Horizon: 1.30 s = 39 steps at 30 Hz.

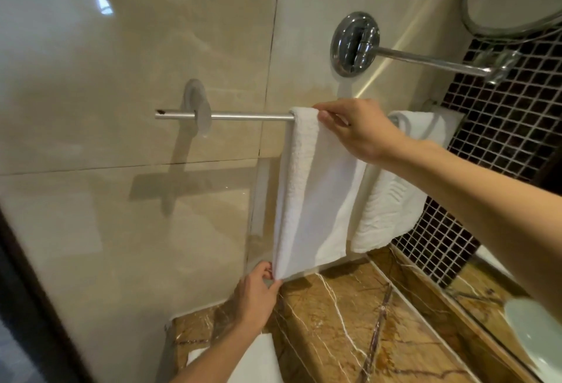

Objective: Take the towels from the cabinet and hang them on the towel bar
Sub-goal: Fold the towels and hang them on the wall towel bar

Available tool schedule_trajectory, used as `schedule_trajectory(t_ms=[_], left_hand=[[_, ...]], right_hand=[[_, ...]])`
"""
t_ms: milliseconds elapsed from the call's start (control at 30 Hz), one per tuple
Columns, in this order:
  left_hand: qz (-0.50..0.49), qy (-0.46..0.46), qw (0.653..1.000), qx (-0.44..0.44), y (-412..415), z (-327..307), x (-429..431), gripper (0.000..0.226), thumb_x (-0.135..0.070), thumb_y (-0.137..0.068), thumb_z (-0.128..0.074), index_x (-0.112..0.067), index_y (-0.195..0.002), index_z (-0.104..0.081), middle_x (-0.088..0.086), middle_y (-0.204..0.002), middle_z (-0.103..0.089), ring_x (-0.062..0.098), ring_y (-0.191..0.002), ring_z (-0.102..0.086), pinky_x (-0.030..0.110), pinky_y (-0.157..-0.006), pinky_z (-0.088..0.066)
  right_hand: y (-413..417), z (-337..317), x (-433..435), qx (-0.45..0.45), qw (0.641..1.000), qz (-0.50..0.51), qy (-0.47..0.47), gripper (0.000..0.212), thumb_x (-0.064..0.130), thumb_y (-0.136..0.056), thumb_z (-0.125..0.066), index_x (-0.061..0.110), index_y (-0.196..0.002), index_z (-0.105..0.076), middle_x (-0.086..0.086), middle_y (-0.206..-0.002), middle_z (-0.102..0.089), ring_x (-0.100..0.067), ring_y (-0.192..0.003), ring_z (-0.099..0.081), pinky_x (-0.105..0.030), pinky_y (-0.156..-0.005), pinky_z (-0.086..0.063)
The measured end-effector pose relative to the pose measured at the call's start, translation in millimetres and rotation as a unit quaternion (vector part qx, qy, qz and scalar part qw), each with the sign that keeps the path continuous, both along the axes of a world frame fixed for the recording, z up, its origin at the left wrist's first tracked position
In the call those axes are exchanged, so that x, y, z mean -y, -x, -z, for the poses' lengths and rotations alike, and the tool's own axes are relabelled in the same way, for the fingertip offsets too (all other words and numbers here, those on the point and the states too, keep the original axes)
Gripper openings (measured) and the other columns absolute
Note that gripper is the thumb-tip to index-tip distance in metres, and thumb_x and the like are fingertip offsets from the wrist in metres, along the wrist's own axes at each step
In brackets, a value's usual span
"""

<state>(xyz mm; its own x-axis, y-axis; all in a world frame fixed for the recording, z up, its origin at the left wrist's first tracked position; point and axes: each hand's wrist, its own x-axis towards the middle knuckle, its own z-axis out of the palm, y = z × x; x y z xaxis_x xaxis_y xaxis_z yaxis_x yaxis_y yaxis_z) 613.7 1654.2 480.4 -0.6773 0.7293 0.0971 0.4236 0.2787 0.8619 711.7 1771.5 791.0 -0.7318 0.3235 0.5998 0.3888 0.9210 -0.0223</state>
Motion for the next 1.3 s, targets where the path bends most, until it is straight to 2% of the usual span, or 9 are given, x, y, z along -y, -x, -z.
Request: schedule_trajectory(t_ms=[200,400,533,633,833,967,1100,1200,1300], left_hand=[[0.005,0.007,1.000,-0.001,-4.7,-3.9,-18.2,0.014,-0.019,-0.080,-0.074,-0.023,-0.088,-0.063,-0.013,-0.082,-0.063,0.011,-0.076,-0.059,0.023,-0.061,-0.040],[0.019,0.013,1.000,-0.006,-14.1,-5.1,-34.8,0.017,-0.020,-0.081,-0.073,-0.027,-0.084,-0.058,-0.015,-0.082,-0.062,0.009,-0.073,-0.059,0.017,-0.056,-0.038],[0.020,0.009,1.000,-0.001,-19.1,-1.3,-45.1,0.017,-0.021,-0.080,-0.073,-0.028,-0.084,-0.059,-0.017,-0.083,-0.063,0.011,-0.069,-0.063,0.028,-0.061,-0.050],[0.012,0.005,1.000,-0.013,-21.5,-0.6,-48.9,0.015,-0.021,-0.080,-0.073,-0.027,-0.085,-0.060,-0.016,-0.082,-0.063,0.010,-0.075,-0.061,0.028,-0.065,-0.050],[0.010,0.002,1.000,-0.004,-18.7,-0.4,-50.1,0.020,-0.020,-0.082,-0.072,-0.031,-0.086,-0.056,-0.018,-0.083,-0.060,0.012,-0.068,-0.063,0.029,-0.061,-0.050],[0.007,0.003,1.000,-0.007,-16.4,-0.6,-48.5,0.022,-0.019,-0.081,-0.072,-0.031,-0.087,-0.054,-0.016,-0.083,-0.061,0.012,-0.074,-0.061,0.030,-0.067,-0.051],[0.018,-0.011,0.999,0.035,-16.7,-0.3,-48.1,0.027,-0.019,-0.079,-0.074,-0.035,-0.088,-0.055,-0.019,-0.088,-0.062,0.014,-0.068,-0.067,0.040,-0.065,-0.057],[0.035,-0.014,0.999,0.036,-18.0,-3.3,-47.4,0.026,-0.020,-0.080,-0.074,-0.032,-0.095,-0.057,-0.016,-0.094,-0.064,0.012,-0.071,-0.067,0.036,-0.066,-0.058],[0.035,-0.021,0.998,0.042,-18.5,-5.0,-47.6,0.028,-0.023,-0.080,-0.075,-0.026,-0.104,-0.061,-0.013,-0.100,-0.066,0.009,-0.080,-0.066,0.029,-0.071,-0.057]], right_hand=[[-12.7,1.8,-14.6,-0.004,1.000,0.015,0.014,0.029,0.030,-0.099,-0.044,0.015,-0.105,-0.068,-0.011,-0.084,-0.067,-0.030,-0.082,-0.059,-0.039,-0.072,-0.047],[-23.7,2.5,-27.3,-0.003,0.999,0.035,0.006,0.030,0.030,-0.100,-0.044,0.019,-0.119,-0.065,-0.010,-0.109,-0.069,-0.031,-0.101,-0.059,-0.032,-0.076,-0.041],[-29.2,0.7,-34.7,0.003,0.999,0.029,0.018,0.030,0.029,-0.099,-0.045,0.017,-0.118,-0.066,-0.013,-0.108,-0.070,-0.034,-0.100,-0.061,-0.041,-0.084,-0.047],[-31.4,0.3,-36.4,0.006,0.999,0.031,0.017,0.030,0.029,-0.099,-0.044,0.016,-0.115,-0.067,-0.013,-0.106,-0.070,-0.035,-0.097,-0.061,-0.044,-0.083,-0.047],[-31.9,0.8,-34.5,-0.006,0.999,0.040,0.035,0.030,0.028,-0.099,-0.045,0.015,-0.114,-0.067,-0.014,-0.108,-0.070,-0.033,-0.101,-0.061,-0.043,-0.085,-0.047],[-31.2,-0.9,-30.6,-0.005,0.997,0.047,0.068,0.031,0.030,-0.099,-0.046,0.019,-0.120,-0.066,-0.006,-0.116,-0.069,-0.027,-0.109,-0.060,-0.042,-0.092,-0.047],[-30.0,-3.1,-26.7,-0.003,0.994,0.059,0.091,0.033,0.030,-0.099,-0.046,0.020,-0.126,-0.062,-0.001,-0.124,-0.066,-0.022,-0.117,-0.057,-0.032,-0.095,-0.044],[-28.6,-1.5,-22.1,-0.001,0.993,0.083,0.081,0.037,0.031,-0.100,-0.044,0.020,-0.132,-0.057,0.002,-0.133,-0.059,-0.019,-0.124,-0.052,-0.020,-0.086,-0.034],[-29.5,2.8,-13.2,0.000,0.996,0.072,0.060,0.034,0.024,-0.099,-0.043,0.006,-0.124,-0.058,-0.012,-0.126,-0.061,-0.030,-0.117,-0.054,-0.029,-0.090,-0.041]])
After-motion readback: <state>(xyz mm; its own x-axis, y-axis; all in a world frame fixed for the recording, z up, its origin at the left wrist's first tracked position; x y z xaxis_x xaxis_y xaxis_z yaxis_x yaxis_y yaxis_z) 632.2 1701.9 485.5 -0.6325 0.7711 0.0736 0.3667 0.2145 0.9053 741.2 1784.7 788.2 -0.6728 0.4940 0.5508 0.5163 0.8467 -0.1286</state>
